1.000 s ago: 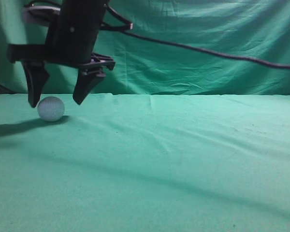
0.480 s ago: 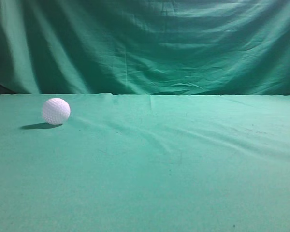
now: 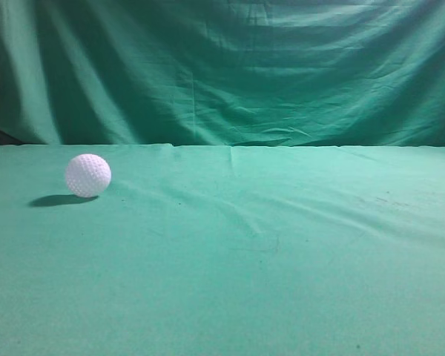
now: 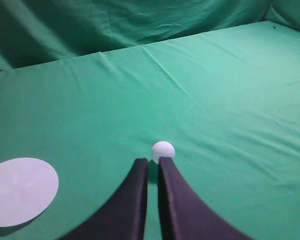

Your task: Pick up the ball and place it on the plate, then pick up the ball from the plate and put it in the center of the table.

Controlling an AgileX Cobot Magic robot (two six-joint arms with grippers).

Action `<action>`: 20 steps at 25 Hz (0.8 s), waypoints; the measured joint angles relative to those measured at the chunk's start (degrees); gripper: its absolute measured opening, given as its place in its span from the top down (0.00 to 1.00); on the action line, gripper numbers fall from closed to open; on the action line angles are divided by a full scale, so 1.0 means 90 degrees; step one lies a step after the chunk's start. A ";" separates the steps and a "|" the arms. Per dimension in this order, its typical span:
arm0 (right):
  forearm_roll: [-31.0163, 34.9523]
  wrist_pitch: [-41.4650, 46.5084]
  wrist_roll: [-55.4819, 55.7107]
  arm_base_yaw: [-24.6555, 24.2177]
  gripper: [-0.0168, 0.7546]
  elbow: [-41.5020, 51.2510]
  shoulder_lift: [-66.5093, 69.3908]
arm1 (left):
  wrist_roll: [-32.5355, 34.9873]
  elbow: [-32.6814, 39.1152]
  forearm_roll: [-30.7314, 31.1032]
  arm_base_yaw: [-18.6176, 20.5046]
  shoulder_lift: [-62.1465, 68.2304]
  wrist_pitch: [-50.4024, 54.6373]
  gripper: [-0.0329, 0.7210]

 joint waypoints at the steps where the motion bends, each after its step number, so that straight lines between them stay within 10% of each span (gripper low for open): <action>1: 0.0000 0.0000 0.0015 0.0000 0.98 0.0184 -0.0225 | 0.0000 -0.0012 -0.0005 0.0000 -0.0165 0.0161 0.89; 20: 0.0090 -0.1180 0.0095 0.0000 0.98 0.6046 -0.5151 | -0.0012 0.0239 -0.0190 0.0000 -0.0658 0.0607 0.89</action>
